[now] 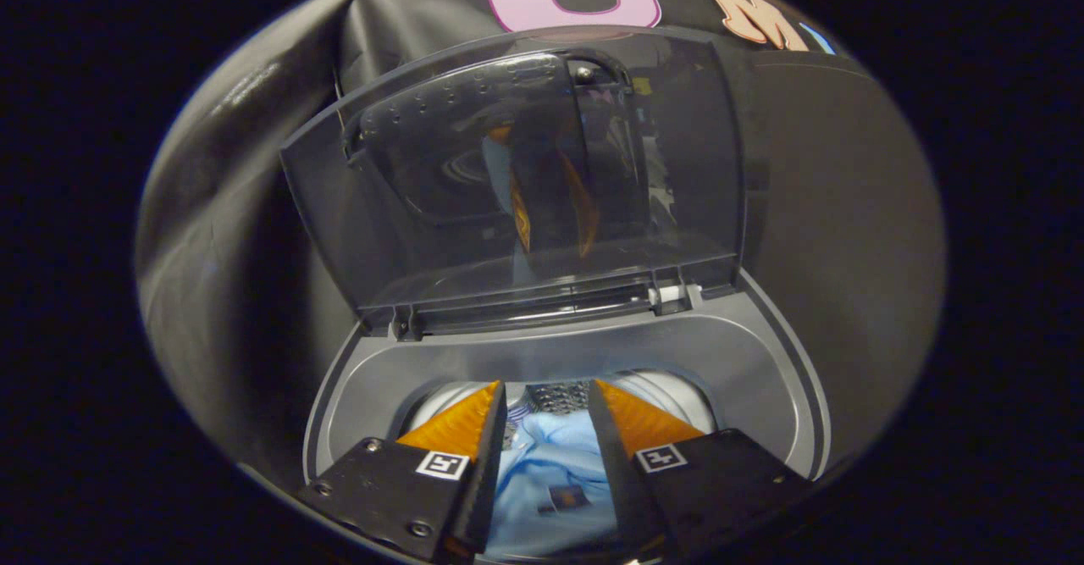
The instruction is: Put the clothes into the washing machine and then close the washing machine lid.
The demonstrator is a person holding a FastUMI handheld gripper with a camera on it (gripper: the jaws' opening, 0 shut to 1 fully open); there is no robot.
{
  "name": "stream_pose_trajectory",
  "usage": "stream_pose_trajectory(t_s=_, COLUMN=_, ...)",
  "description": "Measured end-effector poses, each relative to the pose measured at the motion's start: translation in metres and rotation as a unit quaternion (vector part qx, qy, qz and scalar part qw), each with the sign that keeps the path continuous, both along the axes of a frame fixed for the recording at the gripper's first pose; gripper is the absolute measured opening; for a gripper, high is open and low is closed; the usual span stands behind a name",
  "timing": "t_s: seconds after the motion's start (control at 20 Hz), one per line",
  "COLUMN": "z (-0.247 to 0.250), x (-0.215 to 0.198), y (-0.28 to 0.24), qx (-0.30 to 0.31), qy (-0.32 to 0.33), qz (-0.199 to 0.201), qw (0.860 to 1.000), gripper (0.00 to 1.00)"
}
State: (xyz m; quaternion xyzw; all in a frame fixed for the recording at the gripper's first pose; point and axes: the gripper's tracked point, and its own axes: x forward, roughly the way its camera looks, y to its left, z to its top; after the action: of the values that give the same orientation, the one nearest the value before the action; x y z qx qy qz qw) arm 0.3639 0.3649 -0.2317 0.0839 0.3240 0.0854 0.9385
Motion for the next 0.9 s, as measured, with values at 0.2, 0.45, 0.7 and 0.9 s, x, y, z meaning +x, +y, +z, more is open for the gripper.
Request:
stream_pose_trajectory(t_s=0.2, z=0.017, x=-0.002, y=-0.005, qx=-0.009, qy=-0.008, qz=-0.002, qw=1.0, gripper=0.82)
stream_pose_trajectory(t_s=0.45, z=0.047, x=-0.002, y=-0.005, qx=-0.027, qy=-0.034, qz=0.011, qw=0.999, gripper=0.97)
stream_pose_trajectory(t_s=0.7, z=0.105, x=0.004, y=0.005, qx=-0.029, qy=-0.08, qz=0.019, qw=0.996, gripper=0.97)
stream_pose_trajectory(t_s=0.9, z=0.15, x=0.025, y=0.01, qx=-0.023, qy=-0.127, qz=0.008, qw=0.992, gripper=0.97)
